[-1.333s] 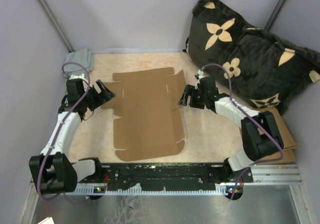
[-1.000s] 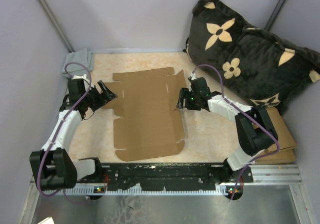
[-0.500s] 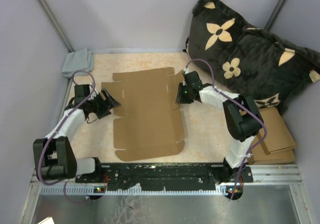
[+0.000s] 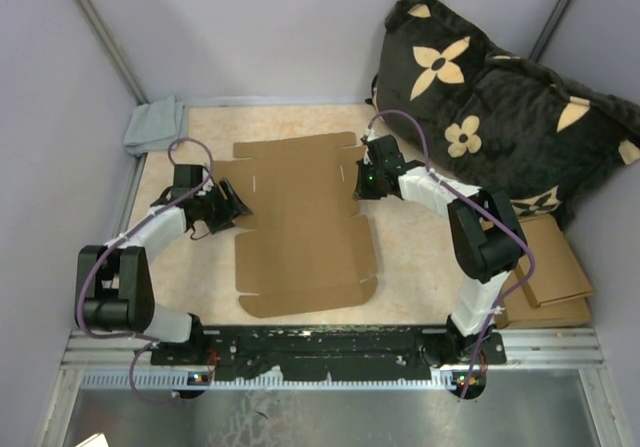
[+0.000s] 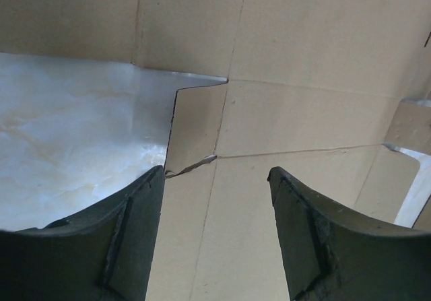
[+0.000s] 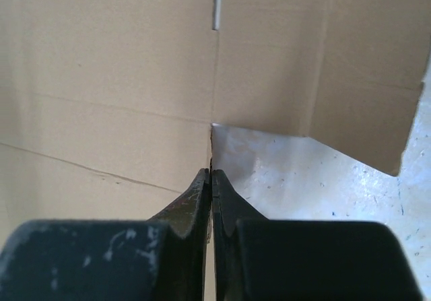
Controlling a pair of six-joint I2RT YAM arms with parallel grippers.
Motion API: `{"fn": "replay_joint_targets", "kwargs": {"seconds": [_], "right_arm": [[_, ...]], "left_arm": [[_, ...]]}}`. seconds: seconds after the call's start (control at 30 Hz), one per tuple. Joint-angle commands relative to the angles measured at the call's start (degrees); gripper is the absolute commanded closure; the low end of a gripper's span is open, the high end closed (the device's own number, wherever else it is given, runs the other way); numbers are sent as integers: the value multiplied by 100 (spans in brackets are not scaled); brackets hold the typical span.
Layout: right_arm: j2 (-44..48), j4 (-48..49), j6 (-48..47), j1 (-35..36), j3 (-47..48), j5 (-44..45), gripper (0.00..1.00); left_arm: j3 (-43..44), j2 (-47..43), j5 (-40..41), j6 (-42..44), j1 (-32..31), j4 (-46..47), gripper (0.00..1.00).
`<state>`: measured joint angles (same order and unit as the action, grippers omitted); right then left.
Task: Fold the paper box
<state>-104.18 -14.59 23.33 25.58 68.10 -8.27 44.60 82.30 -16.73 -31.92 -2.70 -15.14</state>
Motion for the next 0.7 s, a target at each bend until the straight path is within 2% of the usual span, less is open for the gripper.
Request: {"fn": "replay_joint_targets", "kwargs": {"seconds": [0.0,0.33,0.67], "right_arm": [[152,-356,-326,82,203,-126,99],[293,-520,-431,222,184,54,100],[133,-511,-452,336,169,53,100]], "left_arm": [[234,110,112,-78,-415,181,31],[414,310,219,-265,-1193,316,31],[729,560,154,-428,-1619,512,32]]}}
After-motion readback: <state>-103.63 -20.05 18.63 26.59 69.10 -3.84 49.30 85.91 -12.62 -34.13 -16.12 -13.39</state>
